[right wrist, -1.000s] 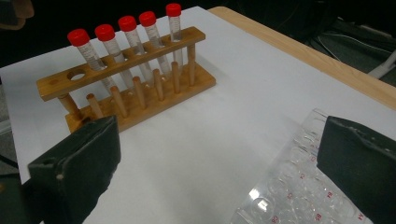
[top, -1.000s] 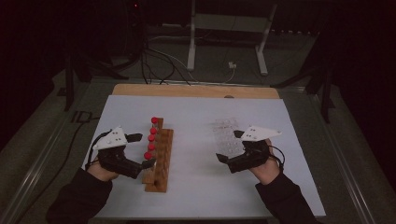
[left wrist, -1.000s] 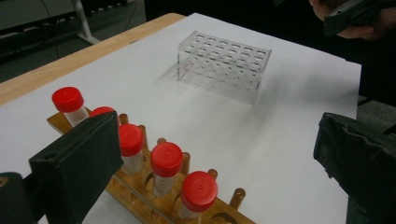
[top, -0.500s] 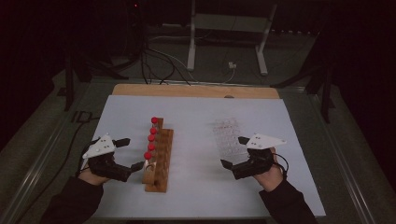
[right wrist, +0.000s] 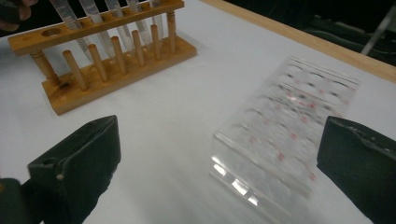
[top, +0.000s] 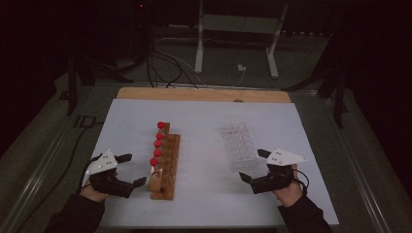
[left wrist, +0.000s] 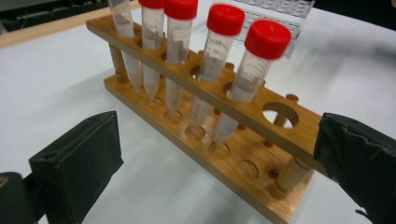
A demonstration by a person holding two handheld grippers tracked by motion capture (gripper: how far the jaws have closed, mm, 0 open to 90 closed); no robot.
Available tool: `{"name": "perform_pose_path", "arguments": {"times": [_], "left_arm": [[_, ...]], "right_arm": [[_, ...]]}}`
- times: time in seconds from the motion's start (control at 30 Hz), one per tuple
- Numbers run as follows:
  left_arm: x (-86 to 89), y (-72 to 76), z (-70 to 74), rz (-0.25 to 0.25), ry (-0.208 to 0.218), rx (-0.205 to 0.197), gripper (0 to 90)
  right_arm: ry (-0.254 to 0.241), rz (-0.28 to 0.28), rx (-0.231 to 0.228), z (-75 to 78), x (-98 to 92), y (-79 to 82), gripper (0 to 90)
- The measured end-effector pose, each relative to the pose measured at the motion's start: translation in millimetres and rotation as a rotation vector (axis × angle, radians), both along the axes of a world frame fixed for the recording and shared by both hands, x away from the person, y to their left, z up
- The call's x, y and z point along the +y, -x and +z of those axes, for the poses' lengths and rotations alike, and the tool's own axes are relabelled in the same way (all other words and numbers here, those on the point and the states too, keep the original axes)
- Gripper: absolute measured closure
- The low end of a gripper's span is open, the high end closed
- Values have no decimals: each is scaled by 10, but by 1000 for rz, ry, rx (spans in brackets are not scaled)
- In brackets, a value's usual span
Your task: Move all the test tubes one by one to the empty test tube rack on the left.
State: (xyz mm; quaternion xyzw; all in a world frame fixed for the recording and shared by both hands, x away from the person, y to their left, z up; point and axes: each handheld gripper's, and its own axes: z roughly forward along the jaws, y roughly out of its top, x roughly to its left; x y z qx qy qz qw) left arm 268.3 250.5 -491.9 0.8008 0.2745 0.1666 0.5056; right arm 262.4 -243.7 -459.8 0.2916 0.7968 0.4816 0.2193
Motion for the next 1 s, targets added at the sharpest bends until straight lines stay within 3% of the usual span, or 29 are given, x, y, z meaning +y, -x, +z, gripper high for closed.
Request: {"name": "perform_pose_path", "arguments": {"times": [0.2,0.53,0.6,0.7,1.0], "left_arm": [[21,43,-107,11,-34,21,18],[21,121,-221,16,-27,35,18],[6,137,-239,13,-32,38,18],[-18,158,-256,9,-41,25,18],[-19,161,-246,-3,-13,17,18]], "right_arm": [[-11,-37,26,-144,-252,90,0],[6,-144,87,-428,-575,181,0],[27,-163,95,-481,-612,177,0],[11,-181,100,-494,-646,160,0],[9,-178,101,-515,-609,125,0]]}}
